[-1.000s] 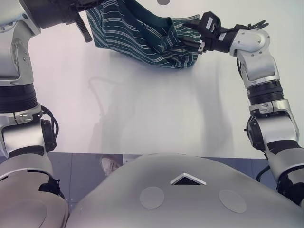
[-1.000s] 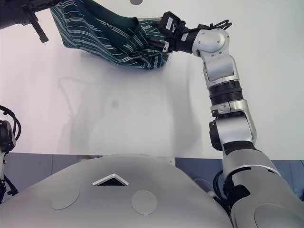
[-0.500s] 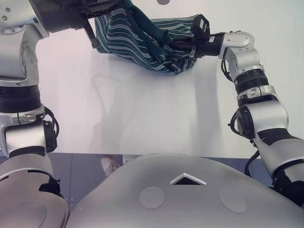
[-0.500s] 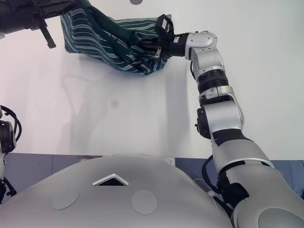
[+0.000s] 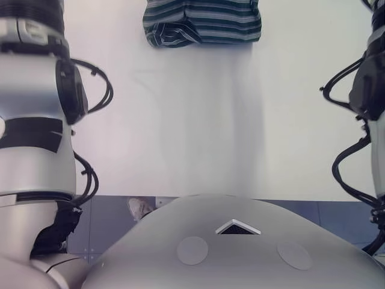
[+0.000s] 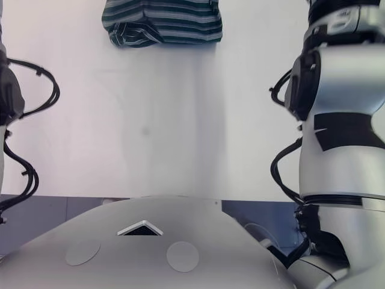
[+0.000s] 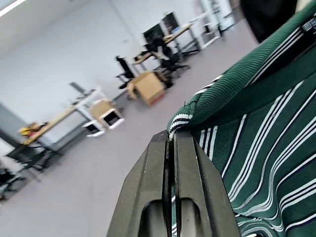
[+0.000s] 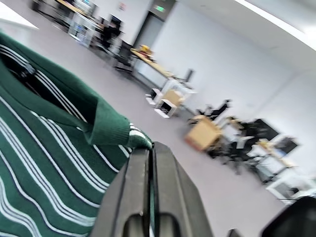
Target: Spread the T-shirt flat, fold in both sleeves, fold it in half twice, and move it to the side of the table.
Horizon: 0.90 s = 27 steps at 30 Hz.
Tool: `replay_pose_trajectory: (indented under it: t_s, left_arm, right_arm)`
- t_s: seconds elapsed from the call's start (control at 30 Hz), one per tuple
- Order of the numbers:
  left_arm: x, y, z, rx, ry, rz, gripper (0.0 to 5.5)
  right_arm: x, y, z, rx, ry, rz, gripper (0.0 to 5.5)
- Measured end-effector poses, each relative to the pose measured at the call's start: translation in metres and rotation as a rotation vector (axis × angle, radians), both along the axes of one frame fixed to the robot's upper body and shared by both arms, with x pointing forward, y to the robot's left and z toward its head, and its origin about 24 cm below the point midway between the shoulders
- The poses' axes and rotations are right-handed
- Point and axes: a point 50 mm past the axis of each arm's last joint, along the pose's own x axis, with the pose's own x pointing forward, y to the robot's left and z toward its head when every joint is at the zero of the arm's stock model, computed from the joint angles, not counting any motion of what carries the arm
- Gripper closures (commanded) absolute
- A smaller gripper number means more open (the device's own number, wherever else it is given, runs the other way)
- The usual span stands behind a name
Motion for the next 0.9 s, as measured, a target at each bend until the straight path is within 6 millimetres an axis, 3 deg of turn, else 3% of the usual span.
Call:
replay_pose_trajectory:
  t_s: [0.1,0.2,0.3,0.43,0.57,0.63,0.77,0.83,0.9]
  left_arm:
    - [-0.002,-0.011,0.053,0.010,-0.148,0.069,5.50]
    - [-0.006,-0.016,0.079,0.042,-0.215,0.093,5.50]
    - [-0.006,-0.014,0.077,0.091,-0.190,0.073,5.50]
    - [-0.013,0.004,0.064,0.177,-0.025,-0.117,5.50]
    - [-0.034,0.035,-0.003,0.121,0.281,-0.415,5.50]
    - [-0.054,0.043,-0.043,0.053,0.414,-0.538,5.50]
    - [-0.103,0.045,-0.117,0.018,0.677,-0.707,5.50]
    - [-0.133,0.042,-0.142,0.053,0.791,-0.757,5.25]
    - [-0.158,0.040,-0.154,0.097,0.868,-0.789,4.94]
  right_arm:
    - [-0.001,-0.003,0.039,-0.084,-0.166,-0.176,5.49]
    - [-0.003,-0.006,0.054,-0.147,-0.239,-0.249,5.49]
    - [-0.006,-0.006,0.059,-0.277,-0.255,-0.202,5.49]
    - [-0.019,-0.016,0.050,-0.502,-0.119,0.092,5.49]
    - [-0.048,-0.063,-0.030,-0.571,0.228,0.379,5.49]
    - [-0.068,-0.072,-0.069,-0.522,0.350,0.475,5.49]
    - [-0.126,-0.058,-0.145,-0.436,0.601,0.697,5.49]
    - [-0.164,-0.042,-0.176,-0.410,0.737,0.814,5.25]
    - [-0.196,-0.032,-0.189,-0.419,0.841,0.872,4.92]
